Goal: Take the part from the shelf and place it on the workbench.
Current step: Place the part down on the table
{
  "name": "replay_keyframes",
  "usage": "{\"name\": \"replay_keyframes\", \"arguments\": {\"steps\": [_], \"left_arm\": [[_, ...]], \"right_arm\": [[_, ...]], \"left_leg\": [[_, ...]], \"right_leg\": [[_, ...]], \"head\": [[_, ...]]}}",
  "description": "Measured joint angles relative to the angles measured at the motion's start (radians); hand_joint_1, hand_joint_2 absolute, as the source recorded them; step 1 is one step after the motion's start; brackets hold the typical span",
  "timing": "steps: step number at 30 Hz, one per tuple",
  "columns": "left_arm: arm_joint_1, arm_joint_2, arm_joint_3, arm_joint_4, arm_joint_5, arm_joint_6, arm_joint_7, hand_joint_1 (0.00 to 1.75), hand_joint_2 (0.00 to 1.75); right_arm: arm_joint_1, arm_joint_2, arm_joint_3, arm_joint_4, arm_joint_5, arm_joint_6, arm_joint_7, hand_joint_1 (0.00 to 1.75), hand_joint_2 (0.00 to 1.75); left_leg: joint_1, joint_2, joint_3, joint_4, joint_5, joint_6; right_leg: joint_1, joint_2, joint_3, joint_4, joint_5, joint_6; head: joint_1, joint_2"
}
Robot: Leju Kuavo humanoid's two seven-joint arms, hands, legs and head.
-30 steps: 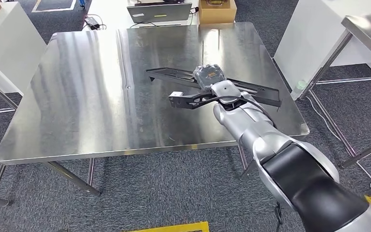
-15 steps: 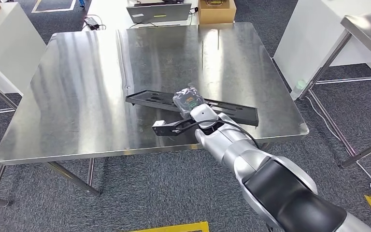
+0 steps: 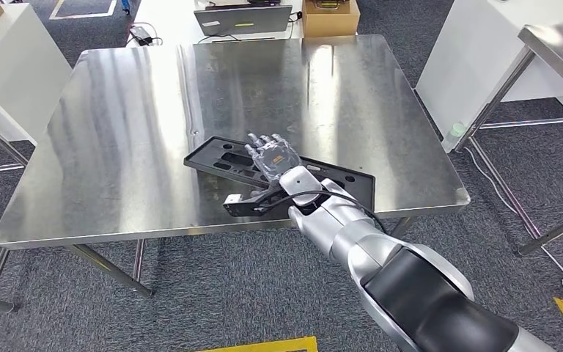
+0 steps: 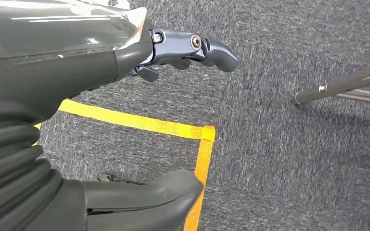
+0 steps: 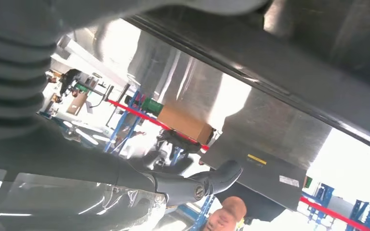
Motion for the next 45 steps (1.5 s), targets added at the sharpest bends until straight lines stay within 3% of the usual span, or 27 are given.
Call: {"name": "replay_keyframes", "arguments": {"steps": [11, 15, 19, 23, 29, 32, 38, 45], "left_arm": [[-0.001, 0.003, 0.0, -0.002, -0.022, -0.024, 0.008, 0.0, 0.0], [-0.001, 0.004, 0.007, -0.005, -0.02, -0.036, -0.005, 0.0, 0.0], [0.001, 0.004, 0.018, -0.006, -0.019, -0.041, -0.023, 0.0, 0.0], [0.006, 0.005, 0.023, -0.006, -0.026, -0.025, -0.042, 0.0, 0.0], [0.019, 0.015, 0.059, -0.009, 0.007, -0.03, -0.082, 0.0, 0.0], [0.027, 0.024, 0.083, -0.014, 0.022, -0.026, -0.099, 0.0, 0.0], [0.041, 0.031, 0.121, -0.021, 0.047, -0.026, -0.121, 0.0, 0.0], [0.077, 0.037, 0.184, -0.034, 0.075, -0.028, -0.112, 0.0, 0.0]], "right_arm": [[0.021, -0.014, -0.066, -0.012, 0.051, -0.04, -0.002, 0.0, 0.0], [0.045, -0.013, -0.139, -0.068, -0.011, -0.176, -0.085, 0.0, 0.0], [0.129, -0.013, -0.248, -0.268, -0.132, -0.32, -0.192, 0.0, 0.0], [0.29, -0.017, -0.34, -0.587, -0.297, -0.384, -0.331, 0.0, 0.0], [0.676, -0.024, -0.483, -1.167, -0.63, -0.409, -0.625, 0.0, 0.0], [0.844, -0.029, -0.524, -1.345, -0.742, -0.41, -0.709, 0.0, 0.0], [1.042, -0.034, -0.569, -1.525, -0.824, -0.41, -0.737, 0.0, 0.0], [1.24, -0.033, -0.581, -1.598, -0.879, -0.394, -0.724, 0.0, 0.0]], "left_leg": [[0.0, 0.0, 0.0, 0.0, 0.0, 0.0], [0.0, 0.0, 0.0, 0.0, 0.0, 0.0], [0.0, 0.0, 0.0, 0.0, 0.0, 0.0], [0.0, -0.001, 0.0, 0.0, -0.001, 0.001], [0.0, -0.006, 0.003, 0.0, -0.007, 0.003], [0.0, -0.006, 0.003, 0.0, -0.01, 0.003], [0.0, -0.006, 0.009, 0.0, -0.014, 0.003], [-0.003, -0.005, 0.019, 0.005, -0.026, 0.006]], "right_leg": [[-0.001, 0.0, 0.0, 0.0, 0.0, 0.0], [-0.001, 0.0, 0.0, 0.0, 0.0, 0.0], [-0.001, 0.0, 0.0, 0.0, 0.0, 0.0], [-0.001, -0.002, 0.0, -0.001, -0.001, 0.0], [-0.001, -0.007, 0.006, -0.004, -0.006, -0.005], [-0.001, -0.006, 0.006, -0.005, -0.007, -0.005], [-0.001, -0.006, 0.008, -0.006, -0.012, -0.008], [-0.005, -0.005, 0.026, -0.007, -0.019, -0.004]], "head": [[0.0, 0.0], [0.0, 0.0], [0.0, 0.0], [0.0, 0.0], [0.0, 0.0], [0.0, 0.0], [0.0, 0.0], [0.0, 0.0]]}}
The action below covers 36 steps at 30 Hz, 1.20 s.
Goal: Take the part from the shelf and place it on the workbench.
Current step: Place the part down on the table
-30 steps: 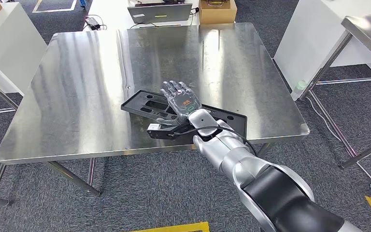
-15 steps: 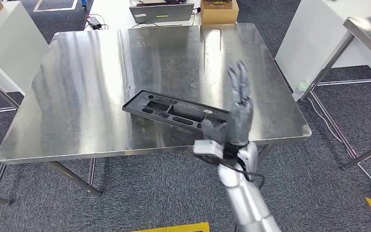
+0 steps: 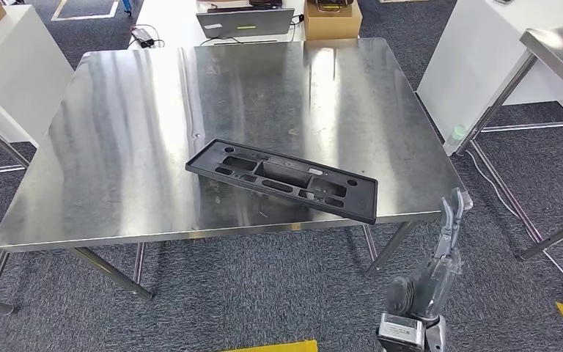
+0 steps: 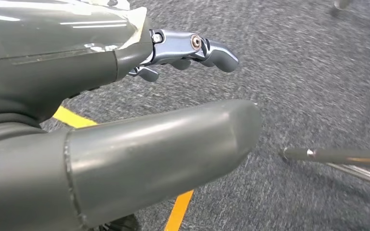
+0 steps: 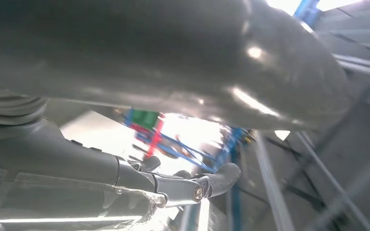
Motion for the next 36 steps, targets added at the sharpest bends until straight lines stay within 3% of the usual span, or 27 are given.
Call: {"name": "replay_keyframes", "arguments": {"steps": [5, 8, 10, 12, 14, 15, 17, 18, 19, 21, 23, 24, 26, 28, 29, 30, 31, 32, 34, 36], "left_arm": [[0.008, -0.007, 0.052, -0.015, 0.009, 0.015, 0.035, 0.0, 0.0], [0.01, -0.017, 0.076, -0.019, 0.008, 0.016, 0.041, 0.0, 0.0], [0.013, -0.023, 0.086, -0.021, 0.007, 0.015, 0.042, 0.0, 0.0], [0.015, -0.028, 0.094, -0.023, 0.004, 0.013, 0.042, 0.0, 0.0], [0.018, -0.031, 0.102, -0.023, -0.003, 0.01, 0.042, 0.0, 0.0], [0.019, -0.032, 0.105, -0.023, -0.008, 0.007, 0.042, 0.0, 0.0], [0.022, -0.034, 0.109, -0.023, -0.021, -0.002, 0.041, 0.0, 0.0], [0.023, -0.035, 0.111, -0.023, -0.026, -0.005, 0.041, 0.0, 0.0], [0.024, -0.036, 0.113, -0.023, -0.033, -0.008, 0.04, 0.0, 0.0], [0.025, -0.037, 0.117, -0.023, -0.045, -0.01, 0.039, 0.0, 0.0], [0.028, -0.037, 0.123, -0.023, -0.052, -0.011, 0.039, 0.0, 0.0], [0.03, -0.037, 0.126, -0.023, -0.054, -0.012, 0.039, 0.0, 0.0], [0.033, -0.037, 0.13, -0.023, -0.055, -0.012, 0.039, 0.0, 0.0], [0.033, -0.036, 0.131, -0.023, -0.058, -0.012, 0.039, 0.0, 0.0], [0.033, -0.036, 0.131, -0.023, -0.061, -0.012, 0.039, 0.0, 0.0], [0.033, -0.036, 0.131, -0.023, -0.065, -0.012, 0.04, 0.0, 0.0], [0.033, -0.036, 0.131, -0.023, -0.07, -0.011, 0.041, 0.0, 0.0], [0.032, -0.036, 0.131, -0.023, -0.076, -0.009, 0.044, 0.0, 0.0], [0.028, -0.036, 0.132, -0.023, -0.09, -0.003, 0.051, 0.0, 0.0], [0.025, -0.036, 0.133, -0.022, -0.106, 0.006, 0.06, 0.0, 0.0]], "right_arm": [[0.068, 0.001, 0.0, 0.004, -0.033, 0.065, 0.043, 0.0, 0.0], [0.069, 0.001, -0.001, 0.025, -0.054, 0.098, 0.052, 0.0, 0.0], [0.067, 0.001, -0.002, 0.041, -0.06, 0.107, 0.051, 0.0, 0.0], [0.066, 0.0, -0.004, 0.056, -0.063, 0.112, 0.051, 0.0, 0.0], [0.066, -0.001, -0.007, 0.071, -0.065, 0.117, 0.051, 0.0, 0.0], [0.064, -0.001, -0.008, 0.078, -0.066, 0.118, 0.05, 0.0, 0.0], [0.058, -0.002, -0.01, 0.09, -0.07, 0.12, 0.047, 0.0, 0.0], [0.054, -0.002, -0.011, 0.095, -0.073, 0.119, 0.045, 0.0, 0.0], [0.05, -0.002, -0.012, 0.099, -0.075, 0.119, 0.044, 0.0, 0.0], [0.045, -0.002, -0.015, 0.106, -0.076, 0.119, 0.045, 0.0, 0.0], [0.042, -0.002, -0.017, 0.113, -0.075, 0.12, 0.046, 0.0, 0.0], [0.041, -0.002, -0.017, 0.116, -0.075, 0.121, 0.047, 0.0, 0.0], [0.04, -0.001, -0.019, 0.122, -0.075, 0.122, 0.047, 0.0, 0.0], [0.04, -0.001, -0.02, 0.129, -0.074, 0.123, 0.051, 0.0, 0.0], [0.04, -0.001, -0.021, 0.134, -0.072, 0.124, 0.057, 0.0, 0.0], [0.038, -0.001, -0.022, 0.142, -0.067, 0.126, 0.065, 0.0, 0.0], [0.034, 0.0, -0.024, 0.155, -0.064, 0.132, 0.077, 0.0, 0.0], [0.027, 0.001, -0.028, 0.172, -0.06, 0.141, 0.092, 0.0, 0.0], [0.001, 0.006, -0.04, 0.226, -0.051, 0.161, 0.125, 0.0, 0.0], [-0.044, 0.012, -0.062, 0.332, -0.031, 0.162, 0.153, 0.0, 0.0]], "left_leg": [[-0.002, 0.0, 0.002, 0.008, -0.01, 0.009], [0.002, 0.003, 0.008, 0.001, -0.001, 0.021], [0.009, 0.006, 0.012, -0.008, 0.006, 0.03], [0.008, 0.007, 0.008, -0.009, 0.01, 0.034], [0.008, 0.008, -0.001, -0.008, 0.017, 0.034], [0.008, 0.008, -0.006, -0.008, 0.021, 0.032], [0.008, 0.007, -0.015, -0.007, 0.032, 0.026], [0.008, 0.006, -0.018, -0.007, 0.037, 0.021], [0.007, 0.006, -0.018, -0.004, 0.042, 0.016], [0.007, 0.004, -0.018, -0.001, 0.048, 0.004], [0.012, 0.005, -0.025, 0.004, 0.047, -0.01], [0.015, 0.007, -0.031, 0.016, 0.026, -0.017], [0.023, 0.011, -0.055, 0.098, -0.067, -0.033], [0.032, 0.012, -0.077, 0.22, -0.158, -0.048], [0.037, 0.013, -0.075, 0.258, -0.172, -0.054], [0.043, 0.015, -0.056, 0.265, -0.165, -0.059], [0.048, 0.017, -0.018, 0.233, -0.143, -0.063], [0.053, 0.019, 0.034, 0.17, -0.121, -0.066], [0.054, 0.018, 0.122, 0.044, -0.107, -0.066], [0.045, 0.014, 0.142, 0.003, -0.113, -0.054]], "right_leg": [[-0.002, 0.001, 0.006, 0.0, -0.004, 0.007], [-0.001, 0.0, 0.008, 0.006, -0.012, 0.011], [0.002, -0.001, -0.014, 0.068, -0.058, 0.003], [0.004, -0.001, -0.062, 0.196, -0.131, -0.009], [0.004, -0.001, -0.082, 0.28, -0.168, -0.008], [0.005, -0.001, -0.062, 0.265, -0.163, -0.002], [0.004, -0.002, 0.031, 0.129, -0.128, 0.009], [0.006, -0.001, 0.077, 0.06, -0.107, 0.01], [0.008, -0.001, 0.103, 0.011, -0.091, 0.008], [0.014, 0.001, 0.109, -0.009, -0.076, -0.005], [0.009, -0.001, 0.1, -0.012, -0.065, -0.022], [0.005, -0.003, 0.095, -0.014, -0.057, -0.031], [0.0, -0.008, 0.079, -0.014, -0.04, -0.043], [0.0, -0.011, 0.061, -0.013, -0.025, -0.044], [0.0, -0.013, 0.053, -0.011, -0.018, -0.041], [-0.001, -0.014, 0.046, -0.009, -0.011, -0.037], [-0.003, -0.015, 0.039, -0.007, -0.006, -0.033], [-0.005, -0.015, 0.032, -0.004, -0.001, -0.029], [-0.005, -0.015, 0.02, 0.002, 0.008, -0.017], [-0.003, -0.014, 0.014, 0.002, 0.019, -0.001]], "head": [[0.0, 0.0], [0.0, 0.0], [0.002, 0.0], [0.004, 0.0], [0.004, 0.0], [0.004, 0.0], [0.004, 0.0], [0.003, 0.0], [0.003, 0.0], [0.001, 0.0], [0.0, 0.0], [0.0, 0.0], [-0.001, 0.0], [-0.001, 0.0], [-0.001, 0.0], [-0.001, 0.0], [-0.001, 0.0], [-0.001, 0.0], [-0.001, 0.0], [0.0, 0.0]]}}
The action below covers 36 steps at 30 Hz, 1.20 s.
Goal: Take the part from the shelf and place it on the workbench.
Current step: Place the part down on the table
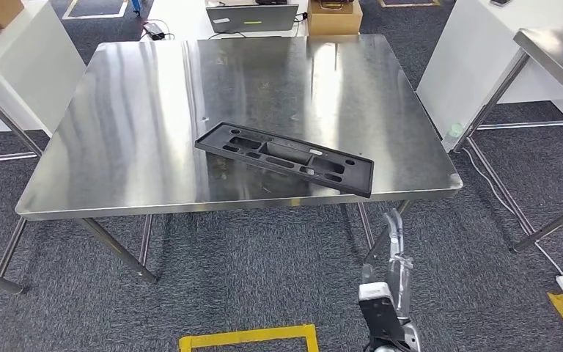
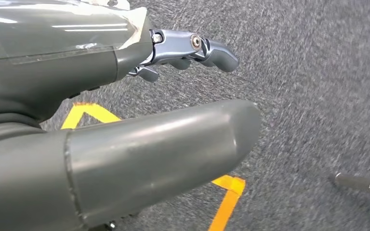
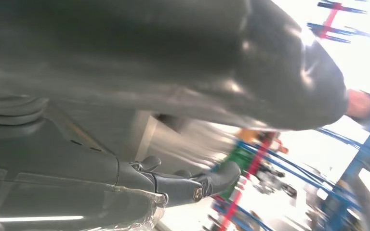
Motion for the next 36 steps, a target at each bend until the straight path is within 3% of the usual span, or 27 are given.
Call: {"name": "replay_keyframes", "arguments": {"steps": [2, 3, 5, 7, 8, 9, 10, 11, 13, 14, 15, 17, 18, 19, 22, 23, 24, 25, 27, 29, 30, 33, 34, 36], "left_arm": [[-0.001, -0.001, 0.005, 0.001, -0.014, 0.008, 0.008, 0.0, 0.0], [-0.002, -0.003, 0.008, 0.001, -0.021, 0.012, 0.012, 0.0, 0.0], [-0.005, -0.006, 0.016, 0.002, -0.033, 0.021, 0.022, 0.0, 0.0], [-0.003, -0.006, 0.024, 0.005, -0.039, 0.028, 0.031, 0.0, 0.0], [-0.001, -0.006, 0.027, 0.006, -0.041, 0.03, 0.033, 0.0, 0.0], [0.001, -0.007, 0.03, 0.008, -0.042, 0.03, 0.035, 0.0, 0.0], [0.003, -0.007, 0.033, 0.01, -0.043, 0.03, 0.035, 0.0, 0.0], [0.003, -0.008, 0.036, 0.011, -0.043, 0.03, 0.035, 0.0, 0.0], [0.002, -0.011, 0.041, 0.013, -0.044, 0.03, 0.036, 0.0, 0.0], [0.002, -0.012, 0.042, 0.013, -0.044, 0.03, 0.036, 0.0, 0.0], [0.001, -0.012, 0.044, 0.014, -0.045, 0.03, 0.036, 0.0, 0.0], [0.002, -0.011, 0.047, 0.014, -0.045, 0.03, 0.036, 0.0, 0.0], [0.004, -0.01, 0.048, 0.015, -0.045, 0.031, 0.037, 0.0, 0.0], [0.006, -0.01, 0.049, 0.016, -0.045, 0.031, 0.037, 0.0, 0.0], [0.007, -0.008, 0.051, 0.018, -0.049, 0.037, 0.042, 0.0, 0.0], [0.007, -0.008, 0.052, 0.018, -0.053, 0.043, 0.049, 0.0, 0.0], [0.007, -0.008, 0.052, 0.018, -0.058, 0.051, 0.058, 0.0, 0.0], [0.007, -0.008, 0.053, 0.018, -0.064, 0.06, 0.069, 0.0, 0.0], [0.007, -0.008, 0.053, 0.019, -0.072, 0.081, 0.096, 0.0, 0.0], [0.006, -0.008, 0.055, 0.022, -0.079, 0.11, 0.131, 0.0, 0.0], [0.005, -0.009, 0.057, 0.024, -0.081, 0.129, 0.152, 0.0, 0.0], [0.003, -0.013, 0.07, 0.032, -0.082, 0.197, 0.241, 0.0, 0.0], [0.002, -0.016, 0.076, 0.035, -0.079, 0.222, 0.283, 0.0, 0.0], [0.0, -0.021, 0.091, 0.04, -0.074, 0.27, 0.375, 0.0, 0.0]], "right_arm": [[-0.067, 0.001, -0.037, 0.186, 0.022, -0.029, 0.035, 0.0, 0.0], [-0.106, -0.002, -0.061, 0.304, 0.031, -0.053, 0.062, 0.0, 0.0], [-0.173, -0.015, -0.115, 0.549, 0.047, -0.098, 0.123, 0.0, 0.0], [-0.218, -0.033, -0.163, 0.766, 0.05, -0.116, 0.164, 0.0, 0.0], [-0.234, -0.041, -0.181, 0.854, 0.05, -0.119, 0.171, 0.0, 0.0], [-0.248, -0.049, -0.197, 0.932, 0.05, -0.12, 0.175, 0.0, 0.0], [-0.259, -0.054, -0.209, 0.995, 0.051, -0.121, 0.177, 0.0, 0.0], [-0.269, -0.058, -0.218, 1.046, 0.052, -0.122, 0.179, 0.0, 0.0], [-0.291, -0.062, -0.23, 1.121, 0.056, -0.124, 0.182, 0.0, 0.0], [-0.301, -0.063, -0.234, 1.149, 0.058, -0.124, 0.183, 0.0, 0.0], [-0.31, -0.064, -0.237, 1.173, 0.059, -0.125, 0.185, 0.0, 0.0], [-0.323, -0.065, -0.242, 1.215, 0.061, -0.127, 0.187, 0.0, 0.0], [-0.328, -0.066, -0.244, 1.232, 0.061, -0.127, 0.189, 0.0, 0.0], [-0.331, -0.066, -0.246, 1.246, 0.061, -0.128, 0.19, 0.0, 0.0], [-0.337, -0.066, -0.25, 1.278, 0.063, -0.122, 0.233, 0.0, 0.0], [-0.337, -0.067, -0.254, 1.292, 0.062, -0.111, 0.283, 0.0, 0.0], [-0.335, -0.069, -0.258, 1.307, 0.062, -0.094, 0.349, 0.0, 0.0], [-0.33, -0.071, -0.262, 1.321, 0.062, -0.075, 0.422, 0.0, 0.0], [-0.312, -0.076, -0.268, 1.348, 0.073, -0.032, 0.57, 0.0, 0.0], [-0.291, -0.079, -0.269, 1.366, 0.1, 0.002, 0.689, 0.0, 0.0], [-0.283, -0.079, -0.267, 1.373, 0.114, 0.012, 0.728, 0.0, 0.0], [-0.271, -0.079, -0.258, 1.386, 0.151, 0.02, 0.758, 0.0, 0.0], [-0.268, -0.08, -0.255, 1.389, 0.159, 0.018, 0.749, 0.0, 0.0], [-0.265, -0.08, -0.251, 1.394, 0.167, 0.01, 0.71, 0.0, 0.0]], "left_leg": [[-0.005, 0.003, -0.011, -0.005, 0.014, 0.023], [-0.006, 0.005, -0.018, -0.009, 0.024, 0.036], [-0.008, 0.007, -0.039, -0.017, 0.047, 0.06], [-0.015, 0.004, -0.066, -0.016, 0.067, 0.071], [-0.019, 0.004, -0.079, -0.015, 0.077, 0.072], [-0.024, 0.004, -0.091, -0.014, 0.087, 0.074], [-0.028, 0.005, -0.101, -0.014, 0.096, 0.074], [-0.032, 0.005, -0.11, -0.013, 0.104, 0.074], [-0.038, 0.007, -0.123, -0.012, 0.12, 0.07], [-0.04, 0.009, -0.126, -0.012, 0.128, 0.066], [-0.041, 0.01, -0.128, -0.012, 0.136, 0.062], [-0.04, 0.01, -0.132, -0.013, 0.149, 0.051], [-0.038, 0.01, -0.138, -0.007, 0.138, 0.045], [-0.036, 0.009, -0.148, 0.013, 0.109, 0.037], [-0.022, 0.008, -0.188, 0.174, -0.042, 0.015], [-0.017, 0.008, -0.194, 0.232, -0.067, 0.008], [-0.012, 0.009, -0.189, 0.267, -0.068, 0.003], [-0.006, 0.009, -0.168, 0.268, -0.048, -0.001], [0.005, 0.008, -0.079, 0.17, -0.002, -0.007], [0.005, 0.004, 0.009, 0.041, -0.004, -0.008], [0.003, 0.002, 0.027, 0.005, -0.015, -0.004], [-0.007, 0.005, 0.011, -0.01, -0.007, 0.027], [-0.008, 0.008, 0.001, -0.012, 0.004, 0.041], [-0.01, 0.013, -0.027, -0.013, 0.029, 0.061]], "right_leg": [[0.001, 0.002, -0.004, -0.004, 0.01, 0.019], [0.001, 0.002, -0.011, 0.003, 0.002, 0.022], [0.001, 0.003, -0.043, 0.074, -0.061, 0.011], [0.004, 0.004, -0.085, 0.205, -0.144, -0.003], [0.006, 0.004, -0.094, 0.257, -0.165, -0.002], [0.009, 0.004, -0.088, 0.279, -0.165, 0.003], [0.013, 0.004, -0.062, 0.262, -0.149, 0.009], [0.017, 0.004, -0.017, 0.206, -0.126, 0.011], [0.026, 0.004, 0.088, 0.051, -0.104, 0.002], [0.03, 0.004, 0.121, -0.007, -0.101, -0.005], [0.033, 0.004, 0.135, -0.038, -0.103, -0.012], [0.029, 0.003, 0.126, -0.047, -0.091, -0.025], [0.025, 0.001, 0.118, -0.048, -0.082, -0.034], [0.019, 0.0, 0.108, -0.049, -0.07, -0.043], [0.016, -0.004, 0.071, -0.049, -0.036, -0.054], [0.016, -0.005, 0.06, -0.047, -0.026, -0.051], [0.016, -0.006, 0.049, -0.045, -0.017, -0.048], [0.015, -0.008, 0.037, -0.041, -0.009, -0.044], [0.012, -0.011, 0.014, -0.026, 0.001, -0.034], [0.013, -0.012, -0.005, -0.009, 0.01, -0.021], [0.015, -0.012, -0.012, -0.004, 0.015, -0.014], [0.016, -0.009, -0.027, 0.003, 0.027, 0.009], [0.015, -0.006, -0.036, 0.02, 0.008, 0.008], [0.012, -0.003, -0.071, 0.111, -0.078, -0.004]], "head": [[0.001, 0.0], [0.001, 0.0], [0.004, 0.0], [0.006, 0.0], [0.007, 0.0], [0.007, 0.0], [0.007, 0.0], [0.007, 0.0], [0.007, 0.0], [0.007, 0.0], [0.006, 0.0], [0.005, 0.0], [0.005, 0.0], [0.004, 0.0], [0.002, 0.0], [0.002, 0.0], [0.001, 0.0], [0.002, 0.0], [0.001, 0.0], [0.002, 0.0], [0.002, 0.0], [0.003, 0.0], [0.004, 0.0], [0.007, 0.0]]}}
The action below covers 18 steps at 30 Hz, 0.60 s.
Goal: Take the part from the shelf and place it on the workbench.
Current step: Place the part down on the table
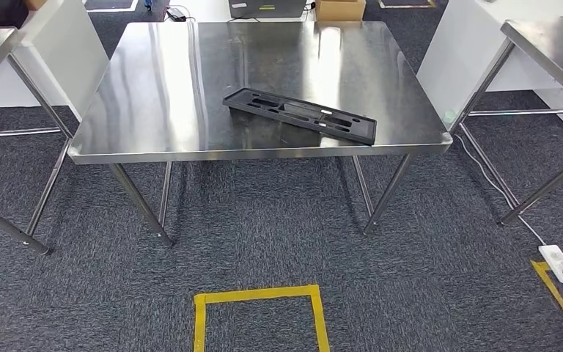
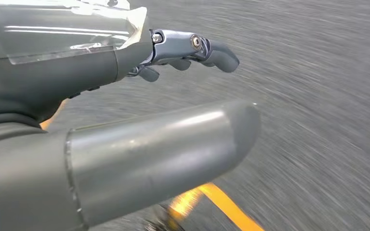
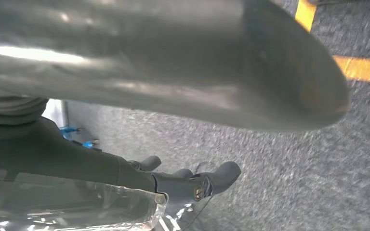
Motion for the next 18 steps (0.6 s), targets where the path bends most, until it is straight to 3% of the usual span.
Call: {"name": "replay_keyframes", "arguments": {"steps": [2, 3, 4, 6, 7, 9, 10, 13, 16, 17, 18], "left_arm": [[-0.001, -0.006, 0.016, 0.004, 0.006, 0.043, 0.079, 0.0, 0.0], [-0.002, -0.011, 0.023, 0.007, 0.009, 0.062, 0.11, 0.0, 0.0], [-0.004, -0.016, 0.031, 0.009, 0.013, 0.078, 0.132, 0.0, 0.0], [-0.008, -0.028, 0.046, 0.012, 0.02, 0.099, 0.155, 0.0, 0.0], [-0.01, -0.035, 0.052, 0.013, 0.023, 0.105, 0.157, 0.0, 0.0], [-0.013, -0.044, 0.058, 0.013, 0.022, 0.112, 0.153, 0.0, 0.0], [-0.014, -0.046, 0.06, 0.013, 0.02, 0.115, 0.148, 0.0, 0.0], [-0.015, -0.048, 0.064, 0.013, 0.011, 0.125, 0.13, 0.0, 0.0], [-0.014, -0.048, 0.064, 0.013, 0.009, 0.127, 0.127, 0.0, 0.0], [-0.014, -0.048, 0.064, 0.013, 0.006, 0.133, 0.12, 0.0, 0.0], [-0.013, -0.047, 0.064, 0.013, 0.0, 0.14, 0.108, 0.0, 0.0]], "right_arm": [[-0.004, -0.001, 0.0, 0.001, -0.002, -0.016, -0.048, 0.0, 0.0], [-0.008, -0.003, 0.0, 0.002, -0.002, -0.026, -0.067, 0.0, 0.0], [-0.014, -0.004, 0.0, 0.002, 0.0, -0.038, -0.08, 0.0, 0.0], [-0.027, -0.006, 0.001, 0.002, 0.014, -0.063, -0.09, 0.0, 0.0], [-0.034, -0.006, 0.002, 0.002, 0.022, -0.074, -0.088, 0.0, 0.0], [-0.045, -0.004, 0.004, 0.002, 0.032, -0.095, -0.083, 0.0, 0.0], [-0.048, -0.002, 0.005, 0.002, 0.034, -0.104, -0.079, 0.0, 0.0], [-0.046, 0.003, 0.005, 0.002, 0.031, -0.117, -0.075, 0.0, 0.0], [-0.045, 0.004, 0.005, 0.002, 0.03, -0.118, -0.075, 0.0, 0.0], [-0.045, 0.004, 0.005, 0.003, 0.027, -0.119, -0.075, 0.0, 0.0], [-0.043, 0.004, 0.005, 0.004, 0.024, -0.122, -0.075, 0.0, 0.0]], "left_leg": [[-0.004, 0.002, -0.034, 0.001, 0.027, 0.006], [-0.006, 0.003, -0.051, 0.002, 0.041, 0.006], [-0.008, 0.004, -0.067, 0.003, 0.055, 0.006], [-0.01, 0.004, -0.096, 0.005, 0.083, 0.002], [-0.012, 0.004, -0.108, 0.006, 0.095, -0.002], [-0.014, 0.005, -0.119, 0.006, 0.119, -0.012], [-0.014, 0.005, -0.121, 0.004, 0.131, -0.017], [-0.013, 0.006, -0.124, -0.003, 0.156, -0.03], [-0.013, 0.006, -0.126, -0.003, 0.159, -0.032], [-0.012, 0.004, -0.131, 0.004, 0.142, -0.034], [-0.009, 0.002, -0.141, 0.035, 0.097, -0.038]], "right_leg": [[0.001, 0.001, -0.03, 0.127, -0.078, -0.004], [0.001, 0.002, -0.028, 0.168, -0.086, 0.002], [0.001, 0.002, -0.011, 0.179, -0.072, 0.013], [0.004, 0.003, 0.074, 0.101, -0.024, 0.028], [0.007, 0.003, 0.137, 0.019, -0.017, 0.026], [0.014, 0.004, 0.233, -0.131, -0.037, 0.007], [0.018, 0.005, 0.253, -0.171, -0.048, -0.003], [0.018, 0.004, 0.242, -0.177, -0.039, -0.019], [0.016, 0.004, 0.239, -0.177, -0.036, -0.021], [0.013, 0.003, 0.233, -0.177, -0.029, -0.026], [0.01, 0.001, 0.222, -0.177, -0.018, -0.034]], "head": [[0.003, 0.0], [0.003, 0.0], [0.003, 0.0], [0.003, 0.0], [0.003, 0.0], [0.002, 0.0], [0.001, 0.0], [0.0, 0.0], [0.0, 0.0], [0.0, 0.0], [-0.002, 0.0]]}}
